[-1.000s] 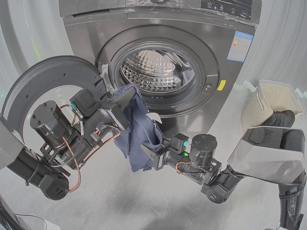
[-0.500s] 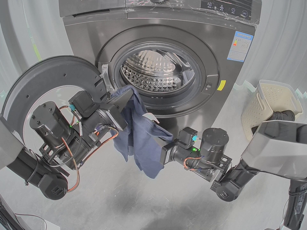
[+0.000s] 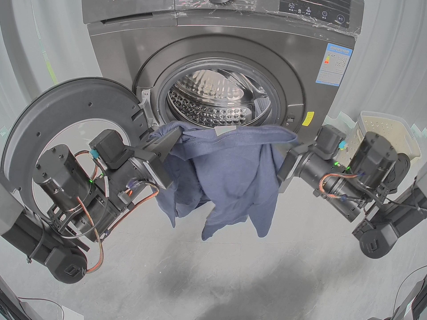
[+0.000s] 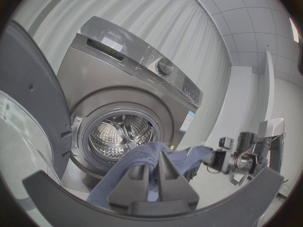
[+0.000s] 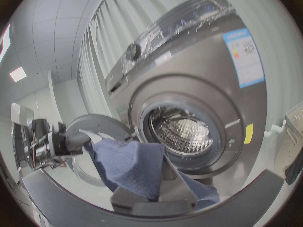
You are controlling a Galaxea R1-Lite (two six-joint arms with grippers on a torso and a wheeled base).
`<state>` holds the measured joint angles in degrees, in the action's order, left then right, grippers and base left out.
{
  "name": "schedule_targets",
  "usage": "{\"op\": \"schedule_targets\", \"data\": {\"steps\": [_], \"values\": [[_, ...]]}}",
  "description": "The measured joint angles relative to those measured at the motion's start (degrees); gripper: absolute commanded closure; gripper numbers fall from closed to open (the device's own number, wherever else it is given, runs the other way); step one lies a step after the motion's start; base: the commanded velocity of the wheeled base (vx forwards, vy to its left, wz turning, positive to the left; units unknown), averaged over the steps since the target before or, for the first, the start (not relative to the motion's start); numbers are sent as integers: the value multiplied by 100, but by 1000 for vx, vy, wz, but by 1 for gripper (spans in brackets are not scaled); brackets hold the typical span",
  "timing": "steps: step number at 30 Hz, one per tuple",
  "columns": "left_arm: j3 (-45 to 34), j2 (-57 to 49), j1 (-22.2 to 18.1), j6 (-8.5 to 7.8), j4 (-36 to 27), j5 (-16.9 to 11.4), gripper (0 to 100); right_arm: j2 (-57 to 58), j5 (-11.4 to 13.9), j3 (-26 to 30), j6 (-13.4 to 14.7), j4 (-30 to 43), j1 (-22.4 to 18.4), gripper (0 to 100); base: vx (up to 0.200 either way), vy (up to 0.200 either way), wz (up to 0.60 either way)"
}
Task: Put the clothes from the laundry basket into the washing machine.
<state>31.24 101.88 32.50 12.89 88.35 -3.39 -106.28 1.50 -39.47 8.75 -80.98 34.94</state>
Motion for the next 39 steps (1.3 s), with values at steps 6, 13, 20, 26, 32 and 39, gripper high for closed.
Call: {"op": "schedule_targets", "data": {"steps": [6, 13, 20, 26, 32, 39], "values": [[-201, -246, 197, -354, -32, -6, 100, 564, -2, 84, 44, -66, -93, 100, 0, 0, 0], [-244, -356, 204, -460, 9, -2, 100, 892, 0, 12, 49, -83, -117, 100, 0, 0, 0], [-200, -477, 178, -495, 20, -6, 100, 1034, -5, -90, 61, -83, -112, 100, 0, 0, 0], [-132, -516, 190, -497, 17, 11, 100, 1089, -9, -96, 66, -74, -93, 100, 0, 0, 0], [-495, -364, 228, -452, -2, -41, 100, 1104, -6, -27, 63, -61, -29, 100, 0, 0, 0], [-551, 540, 228, -255, 34, -101, 100, 1104, 33, 169, 39, -34, 39, 100, 0, 0, 0]]}}
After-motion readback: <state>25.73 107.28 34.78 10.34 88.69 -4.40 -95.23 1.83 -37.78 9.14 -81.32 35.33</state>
